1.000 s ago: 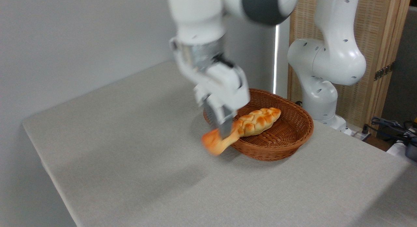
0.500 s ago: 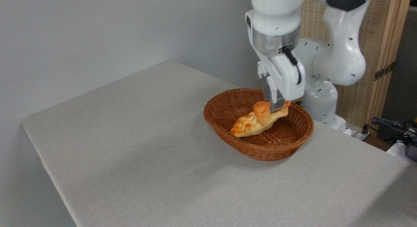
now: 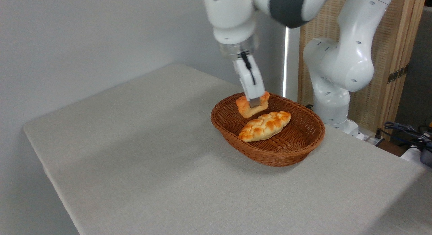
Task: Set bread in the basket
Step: 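Lower the roll into the basket beside the braided bread and release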
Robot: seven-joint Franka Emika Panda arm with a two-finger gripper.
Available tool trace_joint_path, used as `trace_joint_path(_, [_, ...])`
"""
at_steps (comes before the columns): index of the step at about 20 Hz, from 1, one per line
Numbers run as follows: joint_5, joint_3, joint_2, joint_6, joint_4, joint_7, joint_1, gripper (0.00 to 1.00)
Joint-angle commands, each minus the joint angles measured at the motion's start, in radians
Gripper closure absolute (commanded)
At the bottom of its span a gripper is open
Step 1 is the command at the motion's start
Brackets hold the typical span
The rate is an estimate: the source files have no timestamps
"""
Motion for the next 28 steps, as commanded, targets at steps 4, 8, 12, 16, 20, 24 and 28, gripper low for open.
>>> trace_joint_path(4, [-0.006,0.008,0.026,0.119,-0.072,-0.083,-0.153,0.02])
trace_joint_path(8, [-0.006,0.008,0.029,0.124,-0.07,-0.081,-0.159,0.0])
trace_joint_path(12, [0.0,0.008,0.029,0.119,-0.07,-0.08,-0.159,0.0])
trace_joint_path(16, [0.001,0.008,0.029,0.113,-0.067,-0.083,-0.178,0.0])
trace_joint_path(20, [0.001,0.009,0.028,0.113,-0.009,-0.084,-0.172,0.0])
trace_joint_path(24, [0.0,0.012,0.031,0.113,0.098,-0.086,-0.156,0.0])
trace_joint_path(28, [-0.009,0.011,0.057,0.113,0.21,-0.084,-0.087,0.0])
